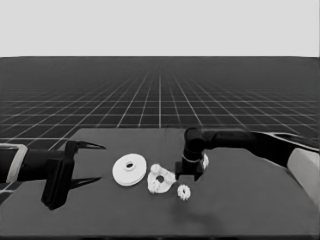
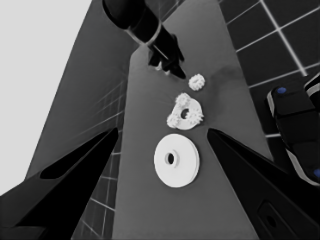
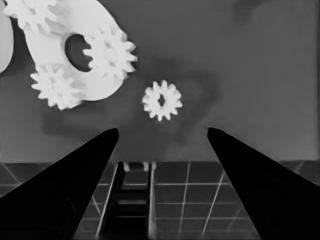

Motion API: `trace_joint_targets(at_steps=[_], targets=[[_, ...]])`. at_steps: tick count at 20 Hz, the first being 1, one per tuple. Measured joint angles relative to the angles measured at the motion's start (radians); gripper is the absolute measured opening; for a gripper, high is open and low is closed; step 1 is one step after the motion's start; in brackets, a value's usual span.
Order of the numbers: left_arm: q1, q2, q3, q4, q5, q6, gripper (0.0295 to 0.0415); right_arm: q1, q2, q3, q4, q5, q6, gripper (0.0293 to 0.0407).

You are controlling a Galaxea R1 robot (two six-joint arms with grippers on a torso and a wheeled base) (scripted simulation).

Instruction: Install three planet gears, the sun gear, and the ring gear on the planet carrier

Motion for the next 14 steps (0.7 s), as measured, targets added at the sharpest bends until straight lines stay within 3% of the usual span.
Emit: trace_joint_targets(at_steps=[2,3,5,12,14], targets=[[0.000,0.000,0.000,0.000,0.000,0.000,0.0385,0.000,-0.002,0.003,0.000,0.000,0.001,0.0385],[0.000,0.000,0.000,0.000,0.000,0.000,0.0385,-0.089,0.005,-0.029,-0.097,0.011,-0.023,0.0385],[0.000,0.000,0.000,0.000,0.000,0.000,0.0385,-0.185,0.017,-0.083,-0.182,0.033,-0.059,0.0385],[0.000,0.000,0.000,0.000,0.000,0.000,0.0385,-0.226,0.026,-0.120,-0.222,0.050,-0.082,0.0385],[0.000,0.000,0.000,0.000,0.000,0.000,0.0385,-0.227,0.026,-0.121,-0.223,0.051,-0.082,0.0314]])
